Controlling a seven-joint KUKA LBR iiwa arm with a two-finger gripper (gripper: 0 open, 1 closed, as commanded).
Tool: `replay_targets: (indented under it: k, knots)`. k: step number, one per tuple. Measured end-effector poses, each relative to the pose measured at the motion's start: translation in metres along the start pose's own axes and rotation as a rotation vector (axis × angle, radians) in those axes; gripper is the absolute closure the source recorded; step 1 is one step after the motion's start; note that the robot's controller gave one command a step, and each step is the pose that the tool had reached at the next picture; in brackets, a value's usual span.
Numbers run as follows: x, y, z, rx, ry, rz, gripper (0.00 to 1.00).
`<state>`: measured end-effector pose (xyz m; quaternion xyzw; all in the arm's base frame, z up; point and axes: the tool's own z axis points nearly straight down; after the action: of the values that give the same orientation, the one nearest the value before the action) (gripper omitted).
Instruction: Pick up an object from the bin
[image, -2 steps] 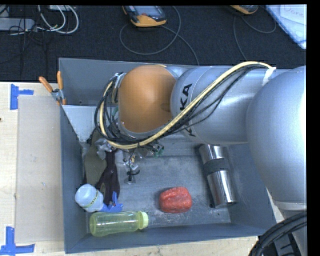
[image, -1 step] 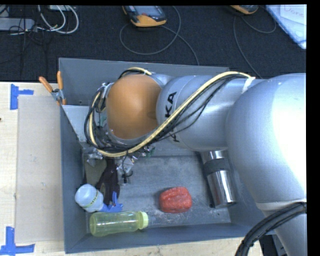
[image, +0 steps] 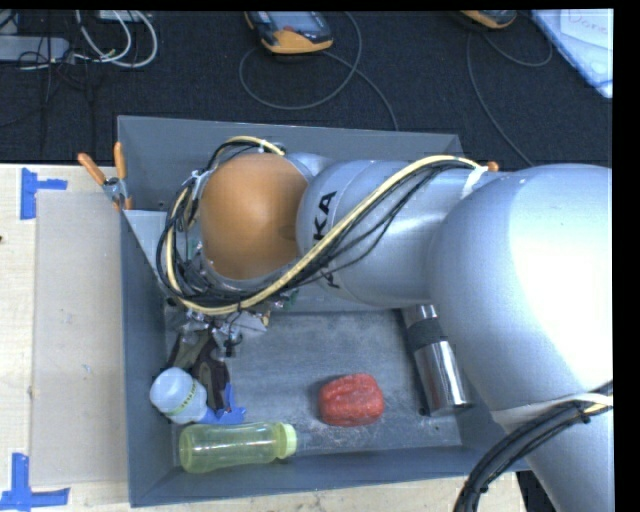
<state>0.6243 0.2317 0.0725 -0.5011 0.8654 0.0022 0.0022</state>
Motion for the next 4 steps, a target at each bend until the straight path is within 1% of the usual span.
replay_targets:
  k: [1, 2, 3, 4]
  knots:
    - [0.0, 0.0, 0.0, 0.0, 0.0, 0.002, 1.0]
    - [-0.002, 0.0, -0.047, 0.002, -0.005, 0.007, 1.0]
    - [0.001, 0.0, -0.007, -0.003, 0.0, 0.01, 1.0]
    - [-0.003, -0.001, -0.063, 0.003, -0.009, 0.014, 1.0]
